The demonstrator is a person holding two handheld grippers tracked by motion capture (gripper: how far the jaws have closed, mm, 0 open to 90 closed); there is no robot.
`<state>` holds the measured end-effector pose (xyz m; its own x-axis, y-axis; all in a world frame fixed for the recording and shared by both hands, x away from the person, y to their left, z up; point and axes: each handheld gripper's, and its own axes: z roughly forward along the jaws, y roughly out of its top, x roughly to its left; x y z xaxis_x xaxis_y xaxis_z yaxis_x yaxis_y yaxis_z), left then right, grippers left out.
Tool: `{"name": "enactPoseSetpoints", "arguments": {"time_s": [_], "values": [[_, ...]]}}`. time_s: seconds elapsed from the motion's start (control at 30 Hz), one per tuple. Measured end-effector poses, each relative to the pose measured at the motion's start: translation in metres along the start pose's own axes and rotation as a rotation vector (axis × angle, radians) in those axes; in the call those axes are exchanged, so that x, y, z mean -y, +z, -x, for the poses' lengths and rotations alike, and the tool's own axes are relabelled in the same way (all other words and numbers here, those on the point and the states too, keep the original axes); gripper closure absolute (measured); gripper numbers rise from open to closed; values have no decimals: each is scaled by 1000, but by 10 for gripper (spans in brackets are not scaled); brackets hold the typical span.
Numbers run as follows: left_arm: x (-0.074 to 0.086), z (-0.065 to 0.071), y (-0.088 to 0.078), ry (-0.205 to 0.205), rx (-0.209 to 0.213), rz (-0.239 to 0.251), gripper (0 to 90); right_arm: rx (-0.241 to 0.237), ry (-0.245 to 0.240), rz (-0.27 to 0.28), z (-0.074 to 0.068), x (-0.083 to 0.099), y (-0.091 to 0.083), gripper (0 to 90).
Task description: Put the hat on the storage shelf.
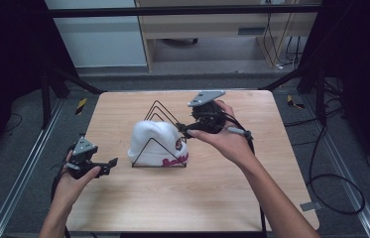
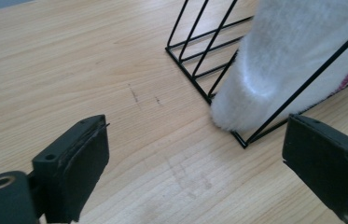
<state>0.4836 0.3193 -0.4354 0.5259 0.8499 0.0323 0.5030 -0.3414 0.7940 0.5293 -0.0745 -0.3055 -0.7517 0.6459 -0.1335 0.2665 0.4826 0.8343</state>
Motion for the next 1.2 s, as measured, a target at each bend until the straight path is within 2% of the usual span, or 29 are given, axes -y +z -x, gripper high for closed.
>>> {"name": "enactPoseSetpoints", "arguments": {"time_s": [0.03,0.07,0.1,0.13,0.2,0.27,0.43,0.47,0.5,0.53,0.6,0.77,0.93,1.1,1.2], "values": [[0,1,1,5,0,0,58,33,34,-1,9,10,-9,149],[1,2,2,7,3,-2,58,33,34,-1,9,10,-9,149],[2,3,3,15,3,-7,57,57,59,12,18,23,-19,116],[3,4,4,19,0,-9,57,57,59,12,18,23,-19,116],[5,5,7,25,-4,-16,56,72,85,11,25,35,-28,92],[8,6,10,16,-1,-20,56,96,100,12,32,49,-36,89],[16,4,14,26,-10,-44,56,121,149,-6,45,82,-50,100],[18,4,15,26,-12,-46,55,132,167,-16,50,97,-54,107],[20,3,16,26,-15,-55,55,132,167,-16,50,97,-54,107],[22,2,18,21,-15,-60,55,145,184,-35,54,115,-57,112],[26,1,21,21,-14,-71,56,147,194,-42,55,121,-58,113],[33,3,28,40,-15,-101,55,159,245,-67,58,158,-62,121],[43,4,37,44,-16,-134,53,150,309,-113,56,200,-55,126],[49,4,43,42,-22,-150,53,152,343,-151,55,222,-46,125],[50,3,45,30,-19,-145,46,155,358,-162,56,227,-43,123]]}}
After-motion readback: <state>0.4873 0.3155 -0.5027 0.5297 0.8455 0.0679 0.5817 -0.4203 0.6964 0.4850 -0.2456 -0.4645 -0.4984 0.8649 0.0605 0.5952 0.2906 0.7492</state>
